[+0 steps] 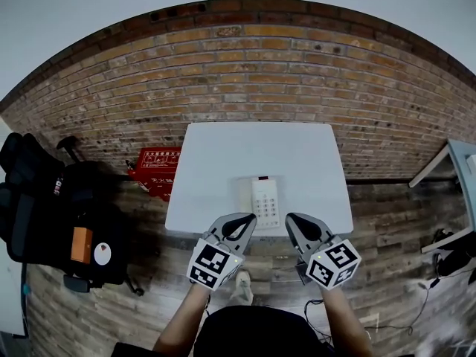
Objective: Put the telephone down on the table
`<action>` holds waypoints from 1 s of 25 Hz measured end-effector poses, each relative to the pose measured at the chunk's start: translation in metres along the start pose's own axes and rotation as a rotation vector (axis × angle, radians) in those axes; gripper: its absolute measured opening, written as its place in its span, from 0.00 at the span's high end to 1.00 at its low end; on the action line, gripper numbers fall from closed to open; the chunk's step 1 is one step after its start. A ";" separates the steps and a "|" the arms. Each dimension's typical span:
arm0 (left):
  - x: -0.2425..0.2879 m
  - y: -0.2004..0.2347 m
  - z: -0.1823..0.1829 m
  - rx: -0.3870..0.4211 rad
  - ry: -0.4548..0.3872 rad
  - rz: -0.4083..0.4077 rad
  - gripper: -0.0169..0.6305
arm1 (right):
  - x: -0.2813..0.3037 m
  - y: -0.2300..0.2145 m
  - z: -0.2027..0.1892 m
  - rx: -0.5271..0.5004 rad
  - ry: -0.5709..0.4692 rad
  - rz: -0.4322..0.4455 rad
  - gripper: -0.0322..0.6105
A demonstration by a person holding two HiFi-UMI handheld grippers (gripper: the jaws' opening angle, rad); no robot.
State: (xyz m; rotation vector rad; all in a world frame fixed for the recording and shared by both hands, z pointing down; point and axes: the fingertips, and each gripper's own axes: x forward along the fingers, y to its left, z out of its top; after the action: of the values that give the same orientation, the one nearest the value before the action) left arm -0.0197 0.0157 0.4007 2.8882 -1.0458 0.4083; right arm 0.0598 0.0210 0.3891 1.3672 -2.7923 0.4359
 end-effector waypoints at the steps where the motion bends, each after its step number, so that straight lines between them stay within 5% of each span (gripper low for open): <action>1: -0.002 -0.004 0.001 0.003 -0.003 0.004 0.96 | -0.004 0.002 0.000 -0.002 -0.002 0.003 0.93; 25: -0.042 -0.091 0.002 0.049 -0.004 0.045 0.96 | -0.093 0.039 -0.013 -0.021 -0.039 0.060 0.93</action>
State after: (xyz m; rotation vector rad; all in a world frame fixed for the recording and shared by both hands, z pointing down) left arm 0.0076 0.1117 0.3922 2.9142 -1.1194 0.4365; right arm 0.0856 0.1189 0.3806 1.3056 -2.8668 0.3846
